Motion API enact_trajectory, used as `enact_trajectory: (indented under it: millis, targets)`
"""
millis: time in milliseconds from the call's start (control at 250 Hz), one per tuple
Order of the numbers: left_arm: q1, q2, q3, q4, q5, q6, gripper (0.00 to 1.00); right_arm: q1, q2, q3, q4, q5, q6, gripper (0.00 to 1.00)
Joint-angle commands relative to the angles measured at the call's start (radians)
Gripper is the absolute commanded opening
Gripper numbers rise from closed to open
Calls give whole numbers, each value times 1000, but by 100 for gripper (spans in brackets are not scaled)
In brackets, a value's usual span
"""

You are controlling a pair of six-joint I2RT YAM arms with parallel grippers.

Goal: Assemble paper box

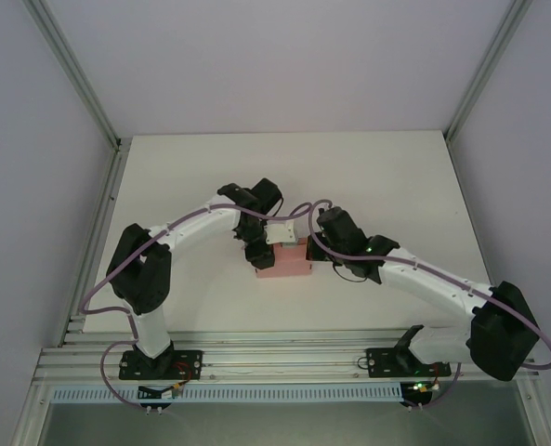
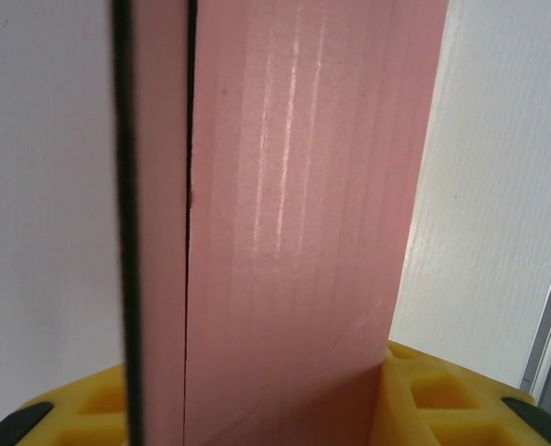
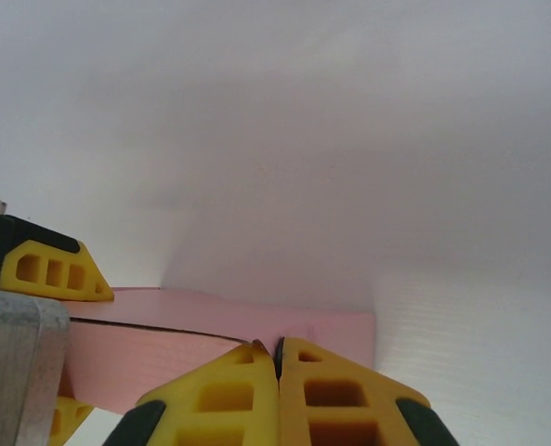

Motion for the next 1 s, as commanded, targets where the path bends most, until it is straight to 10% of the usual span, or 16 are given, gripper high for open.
enact_trajectory:
  millis: [0, 994]
  targets:
    - [-2, 29, 31, 116, 6, -53, 33, 51, 8, 60, 33, -147, 66, 0]
    - [-3, -2, 0, 169, -1, -117, 39, 135, -47, -266, 329, -44, -270, 0]
